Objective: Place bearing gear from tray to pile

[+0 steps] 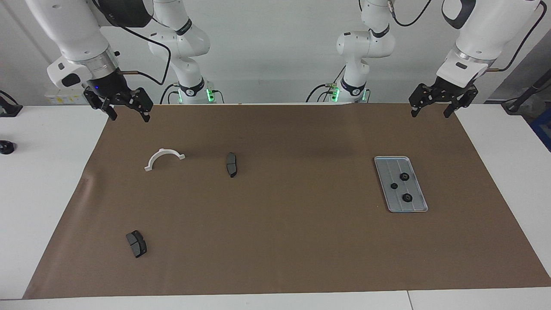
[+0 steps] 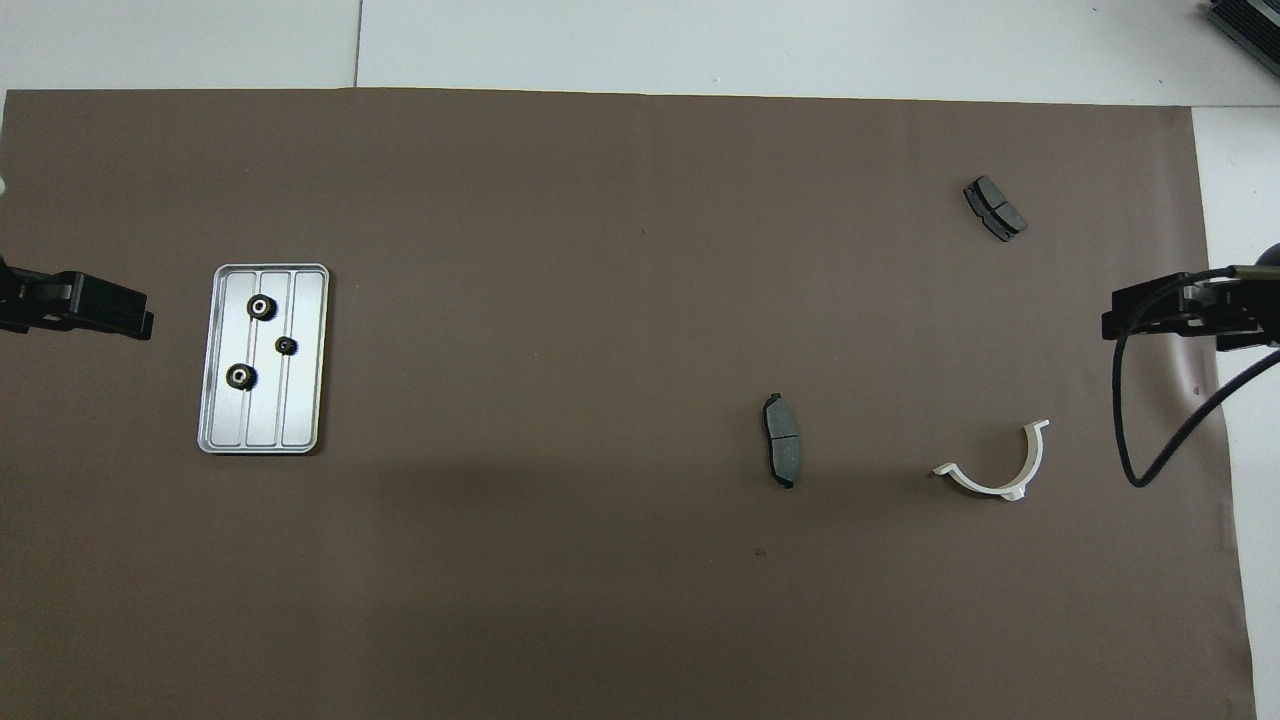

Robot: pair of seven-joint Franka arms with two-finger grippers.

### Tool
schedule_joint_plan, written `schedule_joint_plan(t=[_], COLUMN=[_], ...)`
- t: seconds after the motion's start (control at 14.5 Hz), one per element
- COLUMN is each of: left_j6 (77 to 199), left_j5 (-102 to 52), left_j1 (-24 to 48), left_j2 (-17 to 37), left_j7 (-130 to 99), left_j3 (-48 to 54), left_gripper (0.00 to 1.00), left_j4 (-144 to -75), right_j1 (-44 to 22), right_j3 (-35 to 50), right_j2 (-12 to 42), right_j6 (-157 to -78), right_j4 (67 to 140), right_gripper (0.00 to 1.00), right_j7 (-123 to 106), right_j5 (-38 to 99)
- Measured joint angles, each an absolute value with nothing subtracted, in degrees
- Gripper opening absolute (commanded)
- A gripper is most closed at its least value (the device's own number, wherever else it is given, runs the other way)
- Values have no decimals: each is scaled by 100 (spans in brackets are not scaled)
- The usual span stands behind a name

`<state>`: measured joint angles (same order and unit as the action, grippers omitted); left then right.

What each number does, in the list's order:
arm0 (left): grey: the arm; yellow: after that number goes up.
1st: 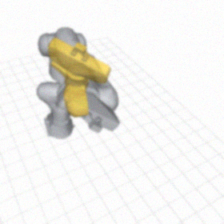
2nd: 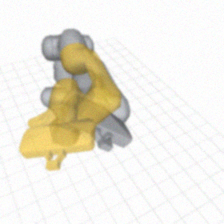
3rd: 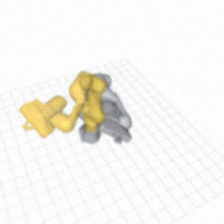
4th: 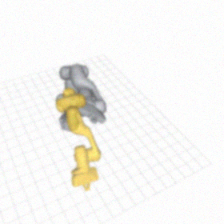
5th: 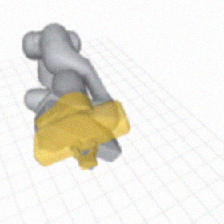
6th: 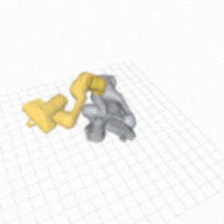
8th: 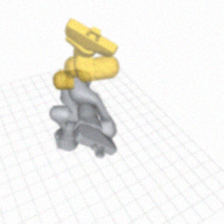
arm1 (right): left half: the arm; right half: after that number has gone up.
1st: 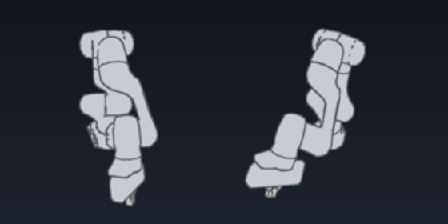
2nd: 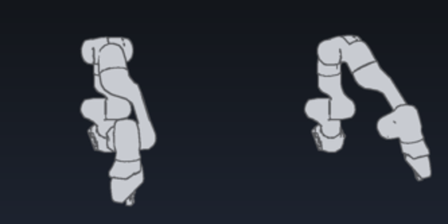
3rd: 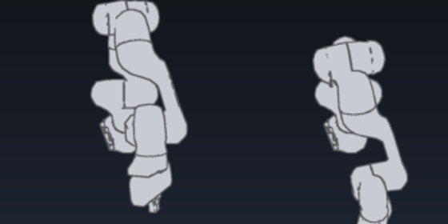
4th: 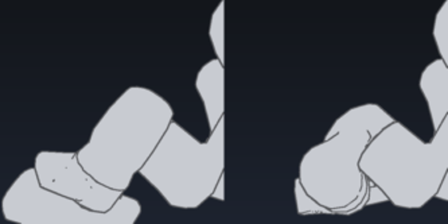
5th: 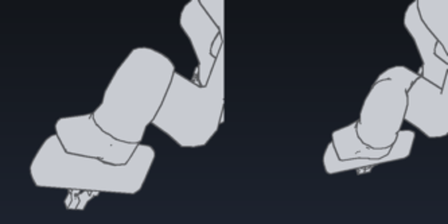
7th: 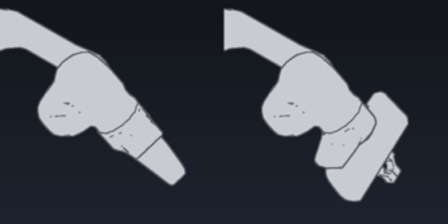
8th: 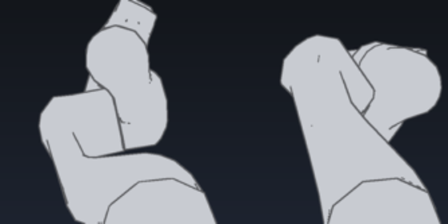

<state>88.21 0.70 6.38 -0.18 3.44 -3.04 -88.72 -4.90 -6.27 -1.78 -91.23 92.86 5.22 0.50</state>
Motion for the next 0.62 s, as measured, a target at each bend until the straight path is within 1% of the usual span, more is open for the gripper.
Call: schedule_joint_plan(t=[0.62], left_j6=[8755], left_j5=[70], left_j1=[636], left_j2=[-28], left_j7=[344], left_j3=[-308], left_gripper=[100], left_j4=[-8941], right_j1=[-490], right_j3=[-627], right_j2=[-178], right_j6=[-9123], right_j4=[9286], right_gripper=[100], right_j7=[522], right_j5=[50])
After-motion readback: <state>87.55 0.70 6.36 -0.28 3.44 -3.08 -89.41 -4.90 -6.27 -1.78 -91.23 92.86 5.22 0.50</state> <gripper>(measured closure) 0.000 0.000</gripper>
